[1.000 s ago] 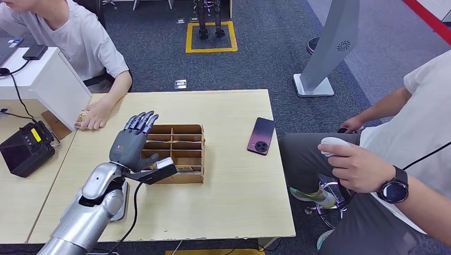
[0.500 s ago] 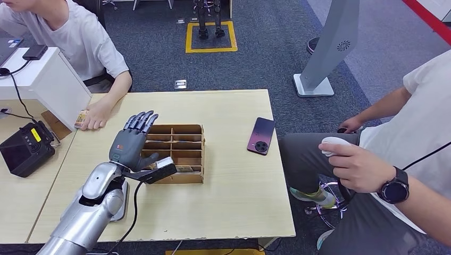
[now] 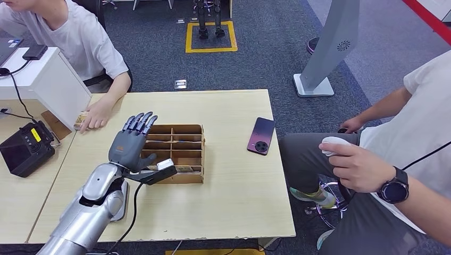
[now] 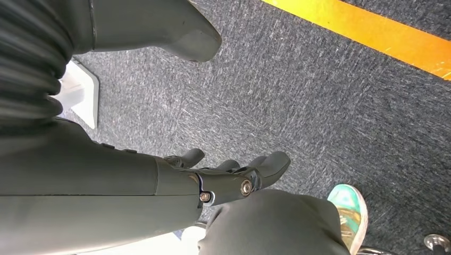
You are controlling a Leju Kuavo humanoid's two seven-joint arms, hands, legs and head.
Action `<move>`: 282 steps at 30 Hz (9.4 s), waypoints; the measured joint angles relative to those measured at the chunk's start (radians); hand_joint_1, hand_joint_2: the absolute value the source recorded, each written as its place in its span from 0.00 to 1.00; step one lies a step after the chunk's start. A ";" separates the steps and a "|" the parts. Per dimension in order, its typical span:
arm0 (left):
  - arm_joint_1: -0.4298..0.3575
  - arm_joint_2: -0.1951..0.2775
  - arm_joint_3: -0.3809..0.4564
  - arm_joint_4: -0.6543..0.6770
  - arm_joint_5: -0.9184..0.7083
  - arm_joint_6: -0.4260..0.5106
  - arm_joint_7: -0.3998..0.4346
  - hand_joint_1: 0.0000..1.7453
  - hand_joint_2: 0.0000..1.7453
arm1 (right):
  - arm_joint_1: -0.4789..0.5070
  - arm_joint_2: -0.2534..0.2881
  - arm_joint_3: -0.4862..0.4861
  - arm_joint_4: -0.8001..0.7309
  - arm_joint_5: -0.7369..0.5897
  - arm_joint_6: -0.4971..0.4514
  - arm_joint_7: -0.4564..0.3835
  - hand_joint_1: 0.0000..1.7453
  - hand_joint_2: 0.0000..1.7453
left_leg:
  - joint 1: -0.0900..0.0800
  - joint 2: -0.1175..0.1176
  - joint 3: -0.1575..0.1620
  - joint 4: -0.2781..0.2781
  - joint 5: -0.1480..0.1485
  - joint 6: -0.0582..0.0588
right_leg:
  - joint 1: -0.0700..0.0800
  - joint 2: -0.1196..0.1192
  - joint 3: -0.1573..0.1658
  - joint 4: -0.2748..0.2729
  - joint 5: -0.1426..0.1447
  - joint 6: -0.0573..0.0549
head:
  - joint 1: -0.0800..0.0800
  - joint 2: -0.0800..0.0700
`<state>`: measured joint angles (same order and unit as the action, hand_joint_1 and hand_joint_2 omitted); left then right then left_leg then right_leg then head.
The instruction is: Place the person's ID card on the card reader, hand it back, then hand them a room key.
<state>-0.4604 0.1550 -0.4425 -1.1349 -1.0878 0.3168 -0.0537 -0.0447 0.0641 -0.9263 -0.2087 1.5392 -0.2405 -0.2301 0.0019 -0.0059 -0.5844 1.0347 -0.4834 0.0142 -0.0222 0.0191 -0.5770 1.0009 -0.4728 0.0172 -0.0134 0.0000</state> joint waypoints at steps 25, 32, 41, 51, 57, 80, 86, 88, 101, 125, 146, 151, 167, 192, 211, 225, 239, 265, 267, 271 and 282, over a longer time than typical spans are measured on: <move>0.000 0.000 0.000 0.003 -0.016 0.017 -0.001 1.00 1.00 | 0.000 0.000 0.001 0.002 0.000 -0.003 0.000 0.00 1.00 | 0.000 0.000 0.000 0.000 0.000 0.000 | 0.000 0.000 0.000 0.000 0.000 0.000 | 0.000 0.000; 0.000 0.001 0.000 0.006 -0.008 0.015 -0.007 1.00 1.00 | 0.000 0.001 0.002 0.004 0.000 -0.004 -0.001 0.00 1.00 | 0.000 0.000 0.000 0.000 0.000 0.000 | 0.000 0.000 0.000 0.000 0.000 0.000 | 0.000 0.000; 0.000 0.003 0.000 0.006 0.013 0.013 -0.013 1.00 1.00 | -0.002 0.002 0.005 0.006 0.000 -0.006 -0.014 0.00 1.00 | 0.000 0.000 0.000 0.000 0.000 0.000 | 0.000 0.000 0.000 0.000 0.000 0.000 | 0.000 0.000; 0.000 0.003 0.000 0.006 0.022 0.009 -0.018 1.00 1.00 | -0.002 0.004 0.008 0.006 0.000 -0.006 -0.015 0.00 1.00 | 0.000 0.000 0.000 0.000 0.000 0.000 | 0.000 0.000 0.000 0.000 0.000 0.000 | 0.000 0.000; 0.001 0.003 0.000 0.006 0.024 0.008 -0.019 0.87 1.00 | -0.002 0.005 0.009 0.006 0.000 -0.006 -0.015 0.00 1.00 | 0.000 0.000 0.000 0.000 0.000 0.000 | 0.000 0.000 0.000 0.000 0.000 0.000 | 0.000 0.000; 0.005 0.003 0.000 0.006 0.027 0.005 -0.022 0.00 1.00 | -0.002 0.005 0.009 0.006 0.000 -0.007 -0.016 0.00 1.00 | 0.000 0.000 0.000 0.000 0.000 0.000 | 0.000 0.000 0.000 0.000 0.000 0.000 | 0.000 0.000; 0.005 0.003 0.000 0.008 0.027 -0.003 -0.024 0.00 1.00 | -0.002 0.005 0.010 0.006 0.000 -0.007 -0.014 0.00 1.00 | 0.000 0.000 0.000 0.000 0.000 0.000 | 0.000 0.000 0.000 0.000 0.000 0.000 | 0.000 0.000; 0.005 0.003 0.000 0.009 0.028 -0.004 -0.027 0.00 1.00 | -0.003 0.005 0.010 0.006 0.000 -0.007 -0.013 0.00 1.00 | 0.000 0.000 0.000 0.000 0.000 0.000 | 0.000 0.000 0.000 0.000 0.000 0.000 | 0.000 0.000; 0.002 0.002 0.001 0.019 0.043 0.000 -0.029 0.00 1.00 | -0.006 0.006 0.017 0.006 0.000 -0.007 -0.012 0.00 1.00 | 0.000 0.000 0.000 0.000 0.000 0.000 | 0.000 0.000 0.000 0.000 0.000 0.000 | 0.000 0.000; -0.001 0.000 0.020 0.040 0.059 0.008 -0.029 0.00 1.00 | -0.008 0.006 0.032 0.006 0.000 -0.006 -0.007 0.00 1.00 | 0.000 0.000 0.000 0.000 0.000 0.000 | 0.000 0.000 0.000 0.000 0.000 0.000 | 0.000 0.000; -0.003 0.000 0.020 0.044 0.071 -0.035 -0.050 0.00 1.00 | -0.008 0.006 0.032 0.006 0.000 -0.006 -0.010 0.00 1.00 | 0.000 0.000 0.000 0.000 0.000 0.000 | 0.000 0.000 0.000 0.000 0.000 0.000 | 0.000 0.000; -0.007 0.000 0.020 0.044 0.071 -0.051 -0.051 0.00 1.00 | -0.008 0.006 0.032 0.006 0.000 -0.006 -0.012 0.00 1.00 | 0.000 0.000 0.000 0.000 0.000 0.000 | 0.000 0.000 0.000 0.000 0.000 0.000 | 0.000 0.000; -0.014 0.001 0.020 0.044 0.072 -0.075 -0.052 0.72 1.00 | -0.008 0.009 0.033 0.006 -0.001 -0.006 -0.013 0.00 1.00 | 0.000 0.000 0.000 0.000 0.000 0.000 | 0.000 0.000 0.000 0.000 0.000 0.000 | 0.000 0.000; -0.019 0.010 0.020 0.034 0.177 -0.090 -0.084 1.00 1.00 | -0.008 0.011 0.034 0.006 -0.002 -0.007 -0.011 0.00 1.00 | 0.000 0.000 0.000 0.000 0.000 0.000 | 0.000 0.000 0.000 0.000 0.000 0.000 | 0.000 0.000; -0.079 0.082 0.031 -0.103 0.333 -0.149 -0.123 1.00 1.00 | -0.005 0.011 0.033 0.006 -0.006 -0.015 -0.020 0.00 1.00 | 0.001 0.000 -0.001 0.000 0.001 -0.001 | 0.001 0.000 -0.001 0.000 0.000 0.000 | 0.000 0.000; -0.511 0.263 0.125 -0.339 0.257 -0.219 0.077 1.00 1.00 | 0.001 0.012 0.030 0.006 -0.013 -0.022 -0.020 0.00 1.00 | 0.002 0.000 -0.002 0.000 0.001 -0.001 | 0.002 0.000 -0.002 0.000 0.000 -0.002 | 0.001 0.000; -0.467 0.207 0.124 0.184 -0.032 0.041 0.124 1.00 1.00 | -0.024 0.017 0.070 0.006 -0.003 -0.002 0.019 0.00 1.00 | 0.002 0.001 -0.001 0.000 0.004 -0.003 | 0.002 0.001 -0.002 0.001 0.003 -0.003 | 0.001 0.000; -0.488 0.184 0.149 0.495 -0.049 0.119 0.102 0.00 1.00 | -0.034 0.024 0.092 0.006 -0.005 -0.002 0.016 0.00 1.00 | 0.002 0.001 -0.003 0.000 0.003 -0.003 | 0.002 0.001 -0.003 0.001 0.003 -0.003 | 0.001 0.000; -0.491 0.184 0.150 0.495 -0.049 0.123 0.090 0.00 1.00 | -0.035 0.025 0.094 0.006 -0.006 -0.002 0.013 0.00 1.00 | 0.002 0.001 -0.003 0.000 0.003 -0.003 | 0.002 0.001 -0.003 0.001 0.003 -0.003 | 0.001 0.000; -0.490 0.188 0.153 0.489 -0.041 0.129 0.068 0.00 1.00 | -0.036 0.025 0.097 0.006 -0.009 -0.004 0.010 0.00 1.00 | 0.002 0.001 -0.003 0.000 0.004 -0.003 | 0.002 0.001 -0.003 0.001 0.003 -0.003 | 0.001 0.000; -0.138 0.278 0.287 0.249 0.128 0.255 -0.090 0.00 1.00 | 0.004 0.023 0.096 0.008 -0.034 -0.009 0.019 0.00 1.00 | 0.002 0.005 0.000 -0.003 0.001 -0.004 | 0.001 0.005 -0.003 0.001 0.000 -0.005 | -0.002 0.000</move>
<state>-0.5985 0.4328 -0.1557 -0.8862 -0.9597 0.5717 -0.1435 -0.0408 0.0875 -0.8305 -0.2010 1.5051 -0.2498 -0.2109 0.0039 -0.0008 -0.5840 1.0315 -0.4822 0.0098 -0.0208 0.0243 -0.5800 1.0020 -0.4723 0.0119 -0.0154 0.0000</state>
